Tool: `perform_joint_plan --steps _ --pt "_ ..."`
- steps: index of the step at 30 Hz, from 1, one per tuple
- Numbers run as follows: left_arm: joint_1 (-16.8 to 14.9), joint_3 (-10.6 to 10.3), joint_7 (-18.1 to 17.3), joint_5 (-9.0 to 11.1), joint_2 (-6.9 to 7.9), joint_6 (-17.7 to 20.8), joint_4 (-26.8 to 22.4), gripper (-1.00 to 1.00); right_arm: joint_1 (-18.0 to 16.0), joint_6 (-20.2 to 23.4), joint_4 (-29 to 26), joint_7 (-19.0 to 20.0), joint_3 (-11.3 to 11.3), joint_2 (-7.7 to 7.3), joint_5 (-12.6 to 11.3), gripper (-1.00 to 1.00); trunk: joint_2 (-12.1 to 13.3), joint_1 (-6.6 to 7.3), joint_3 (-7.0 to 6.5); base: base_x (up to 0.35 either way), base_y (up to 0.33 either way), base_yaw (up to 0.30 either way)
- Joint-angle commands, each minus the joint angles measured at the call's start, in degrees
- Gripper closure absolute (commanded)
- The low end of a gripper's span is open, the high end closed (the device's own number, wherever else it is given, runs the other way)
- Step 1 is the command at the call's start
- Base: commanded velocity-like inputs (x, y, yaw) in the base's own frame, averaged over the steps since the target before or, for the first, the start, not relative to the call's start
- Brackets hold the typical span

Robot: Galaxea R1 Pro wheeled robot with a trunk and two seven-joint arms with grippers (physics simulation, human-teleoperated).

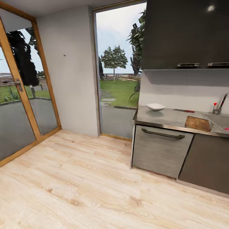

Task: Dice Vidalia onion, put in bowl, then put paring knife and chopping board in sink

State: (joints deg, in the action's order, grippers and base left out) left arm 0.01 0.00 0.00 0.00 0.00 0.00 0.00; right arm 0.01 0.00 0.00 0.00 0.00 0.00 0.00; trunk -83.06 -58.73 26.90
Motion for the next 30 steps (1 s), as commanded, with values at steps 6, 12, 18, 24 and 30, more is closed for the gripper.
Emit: perform_joint_plan --steps 6,12,18,24,30 --pt "0.10 0.18 0.00 -0.16 0.13 -0.09 -0.07 -1.00 -0.01 -0.71 -1.48 -0.18 0.09 1.16 0.09 -1.00 -0.02 0.00 0.03 0.000 0.000 0.000" --pt "0.09 0.18 0.00 -0.18 0.17 -0.09 -0.09 -1.00 -0.01 -1.21 -2.55 -0.23 0.09 1.48 0.09 -1.00 -0.02 0.00 0.03 0.000 0.000 0.000" --pt "0.09 0.23 0.00 -0.18 0.19 -0.09 -1.05 -1.00 -0.01 -1.44 -2.71 -0.23 0.03 1.49 -0.04 -1.00 -0.02 0.00 0.03 0.000 0.000 0.000" --pt "0.08 0.26 0.00 -0.25 0.40 -0.09 -2.99 -1.00 -0.01 -3.31 -2.72 -0.23 0.02 1.62 -0.13 -1.00 -0.02 0.00 0.03 0.000 0.000 0.000" --pt "0.08 0.26 -0.08 -0.26 1.60 -0.09 -4.92 -1.00 -0.01 -5.23 -3.98 -0.26 0.16 1.33 0.10 -1.00 -0.02 0.00 0.03 0.000 0.000 0.000"
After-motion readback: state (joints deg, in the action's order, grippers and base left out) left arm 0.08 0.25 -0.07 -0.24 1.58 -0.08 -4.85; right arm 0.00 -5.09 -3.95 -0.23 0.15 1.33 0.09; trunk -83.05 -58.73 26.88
